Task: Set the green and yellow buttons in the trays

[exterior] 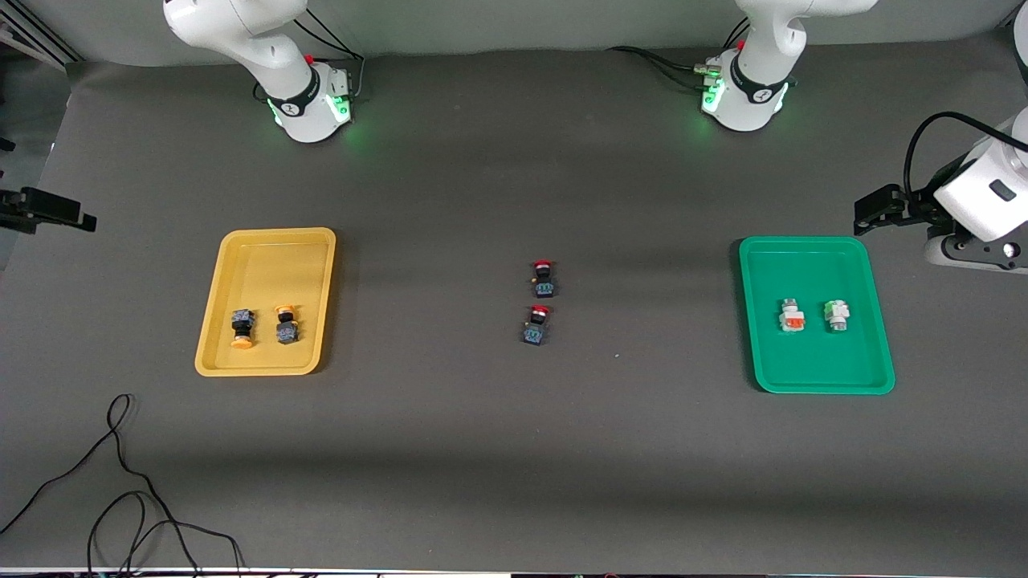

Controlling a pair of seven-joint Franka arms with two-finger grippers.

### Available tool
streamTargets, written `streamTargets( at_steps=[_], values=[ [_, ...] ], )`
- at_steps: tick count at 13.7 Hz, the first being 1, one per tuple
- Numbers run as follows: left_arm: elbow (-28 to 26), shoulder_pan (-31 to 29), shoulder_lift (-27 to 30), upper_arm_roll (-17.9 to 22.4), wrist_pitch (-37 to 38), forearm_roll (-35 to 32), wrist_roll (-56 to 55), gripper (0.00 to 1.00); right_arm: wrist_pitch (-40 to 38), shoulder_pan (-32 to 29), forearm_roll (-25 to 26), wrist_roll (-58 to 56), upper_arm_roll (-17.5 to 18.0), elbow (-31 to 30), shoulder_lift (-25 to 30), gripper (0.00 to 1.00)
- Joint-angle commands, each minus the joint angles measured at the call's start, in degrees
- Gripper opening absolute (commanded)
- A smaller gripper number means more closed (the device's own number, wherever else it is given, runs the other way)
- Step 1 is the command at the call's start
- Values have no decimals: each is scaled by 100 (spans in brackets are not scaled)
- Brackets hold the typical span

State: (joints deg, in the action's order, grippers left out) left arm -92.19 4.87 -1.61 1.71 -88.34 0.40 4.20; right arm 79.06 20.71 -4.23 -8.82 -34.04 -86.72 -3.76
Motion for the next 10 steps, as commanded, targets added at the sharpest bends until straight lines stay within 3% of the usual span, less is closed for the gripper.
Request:
streamTargets(
  at_steps=[1, 6, 7, 9, 10],
  values=[
    [70, 5, 29, -30, 141, 13, -24, 100, -137, 21, 71, 223, -24, 173, -116, 99],
    [70, 5, 20, -39, 141, 4, -42, 100, -119, -241, 89, 232, 177, 164, -125, 99],
    [70, -4, 29, -39, 141, 4, -33, 100, -119, -652, 89, 232, 544, 172, -125, 99],
    [70, -4, 20, -39, 141, -5, -33, 100, -119, -1609, 150, 354, 1676, 216, -81, 99],
    [70, -4, 29, -39, 141, -13, -33, 100, -119, -1892, 159, 581, 2029, 208, -12, 99]
  ],
)
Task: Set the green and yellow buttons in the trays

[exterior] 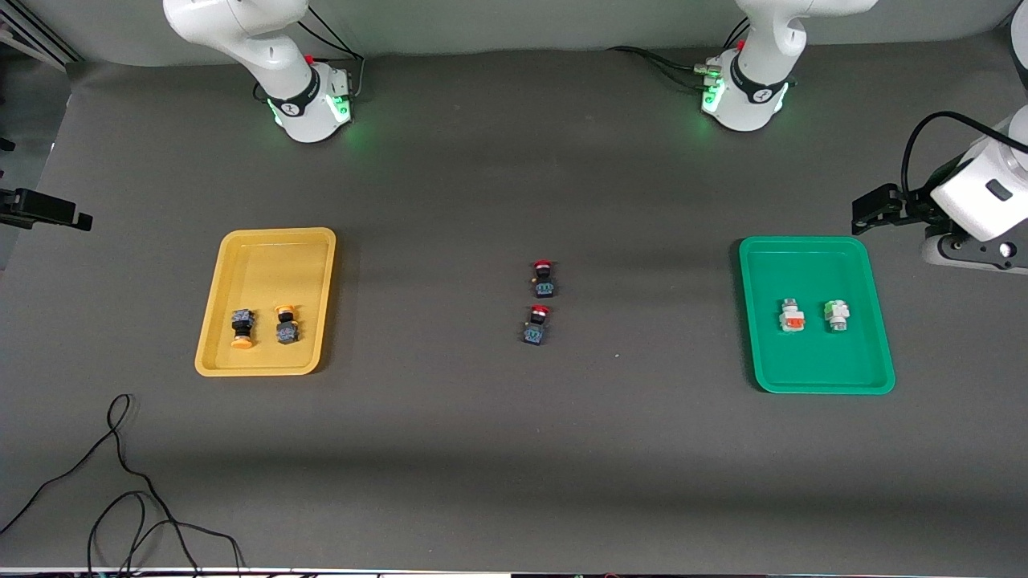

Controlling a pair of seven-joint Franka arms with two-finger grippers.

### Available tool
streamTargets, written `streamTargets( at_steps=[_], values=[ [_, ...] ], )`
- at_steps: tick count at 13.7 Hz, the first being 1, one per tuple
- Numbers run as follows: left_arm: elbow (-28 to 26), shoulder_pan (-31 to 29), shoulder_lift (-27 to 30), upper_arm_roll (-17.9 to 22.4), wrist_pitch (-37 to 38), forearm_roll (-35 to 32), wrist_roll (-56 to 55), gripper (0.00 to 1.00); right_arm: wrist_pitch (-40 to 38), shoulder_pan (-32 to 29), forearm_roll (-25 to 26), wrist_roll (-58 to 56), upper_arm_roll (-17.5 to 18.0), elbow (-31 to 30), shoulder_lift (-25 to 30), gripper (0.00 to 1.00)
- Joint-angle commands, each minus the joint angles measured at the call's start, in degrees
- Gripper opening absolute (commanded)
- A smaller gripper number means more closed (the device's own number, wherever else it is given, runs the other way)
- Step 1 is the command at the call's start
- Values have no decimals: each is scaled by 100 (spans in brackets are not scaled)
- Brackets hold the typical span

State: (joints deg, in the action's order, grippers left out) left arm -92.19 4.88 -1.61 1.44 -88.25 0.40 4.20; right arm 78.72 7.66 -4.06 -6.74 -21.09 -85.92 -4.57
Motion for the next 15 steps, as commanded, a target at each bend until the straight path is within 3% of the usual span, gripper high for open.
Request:
streamTargets(
  at_steps=[1, 15],
  values=[
    [70, -4, 29, -12, 141, -13, -33, 100, -58, -660, 143, 523, 903, 102, 114, 99],
    [35, -4, 29, -12, 141, -31, -33, 100, 117, -722, 169, 533, 957, 58, 70, 99]
  ],
)
